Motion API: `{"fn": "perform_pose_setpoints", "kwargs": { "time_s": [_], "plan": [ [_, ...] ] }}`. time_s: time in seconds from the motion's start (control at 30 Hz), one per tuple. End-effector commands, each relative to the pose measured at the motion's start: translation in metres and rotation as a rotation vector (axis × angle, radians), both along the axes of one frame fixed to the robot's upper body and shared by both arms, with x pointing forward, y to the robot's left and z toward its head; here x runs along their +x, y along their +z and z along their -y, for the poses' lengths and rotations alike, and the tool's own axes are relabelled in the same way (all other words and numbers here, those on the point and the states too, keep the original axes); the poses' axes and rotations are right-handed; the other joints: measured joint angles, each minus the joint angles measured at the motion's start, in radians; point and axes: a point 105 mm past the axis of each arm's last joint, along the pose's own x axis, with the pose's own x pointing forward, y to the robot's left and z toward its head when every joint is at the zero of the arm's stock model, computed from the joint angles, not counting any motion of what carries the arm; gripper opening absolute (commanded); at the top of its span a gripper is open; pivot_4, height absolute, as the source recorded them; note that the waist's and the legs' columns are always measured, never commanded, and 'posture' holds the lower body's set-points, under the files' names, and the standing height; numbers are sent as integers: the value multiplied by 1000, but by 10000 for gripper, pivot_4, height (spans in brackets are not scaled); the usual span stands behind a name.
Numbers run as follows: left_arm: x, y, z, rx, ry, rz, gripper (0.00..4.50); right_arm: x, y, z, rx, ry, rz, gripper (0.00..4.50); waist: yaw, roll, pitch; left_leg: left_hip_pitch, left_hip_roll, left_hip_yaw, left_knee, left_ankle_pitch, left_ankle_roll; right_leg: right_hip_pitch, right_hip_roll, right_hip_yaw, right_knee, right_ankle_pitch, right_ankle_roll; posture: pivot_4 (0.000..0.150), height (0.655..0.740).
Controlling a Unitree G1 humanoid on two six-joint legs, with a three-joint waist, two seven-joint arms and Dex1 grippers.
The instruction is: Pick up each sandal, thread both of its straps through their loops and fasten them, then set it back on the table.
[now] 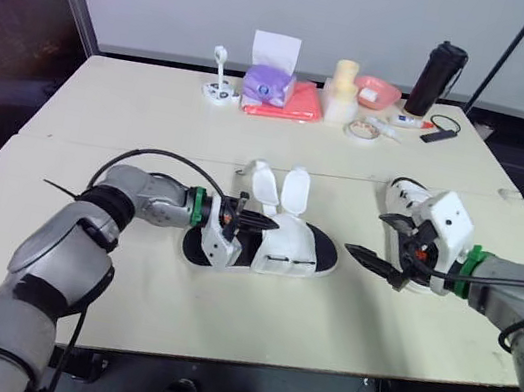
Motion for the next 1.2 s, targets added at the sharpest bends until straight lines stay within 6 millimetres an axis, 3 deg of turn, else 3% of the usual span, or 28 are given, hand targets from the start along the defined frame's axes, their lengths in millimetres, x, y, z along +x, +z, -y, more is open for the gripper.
{"fn": "perform_pose_setpoints", "kwargs": {
  "time_s": [0.03, 0.47, 0.6, 0.8, 1.03, 1.2],
  "plan": [
    [1, 11, 10, -31, -50, 86, 265, -4, 11, -3, -21, 17, 51, 45000, 1, 0, 0, 0, 0, 0, 0, 0, 0, 0, 0, 0, 0, 0, 0, 1500, 7400],
    [0, -2, 11, -31, -123, 161, 265, -7, 8, -4, -24, 12, 44, 45000, 1, 0, 0, 0, 0, 0, 0, 0, 0, 1, 0, 0, 0, 0, 0, 1500, 7400],
    [3, -11, 10, 7, -82, 129, 13850, -8, 6, -6, -25, 15, 39, 45000, 1, 0, 0, 0, 0, 0, 0, 0, 0, 1, 0, 0, 0, 0, 0, 1500, 7400],
    [4, -14, 5, 24, -42, 70, 44613, -9, 2, -6, -40, 19, 29, 45000, 4, 0, -1, 1, 0, 0, 1, 0, 0, 1, 0, 0, 0, 0, 0, 1500, 7400],
    [9, -5, -18, 20, 64, -53, 44613, -4, -19, -4, -123, 39, 11, 45000, -5, 0, -1, 1, 0, 0, 3, 0, 0, 2, 0, 0, 0, 0, 0, 1500, 7400],
    [16, 1, -46, 32, 189, -161, 44613, 3, -28, -6, -164, 66, 33, 45000, -5, 0, -1, 1, 0, 1, 2, 0, 0, 2, 0, 0, 0, 0, 0, 1500, 7400]
  ]
}}
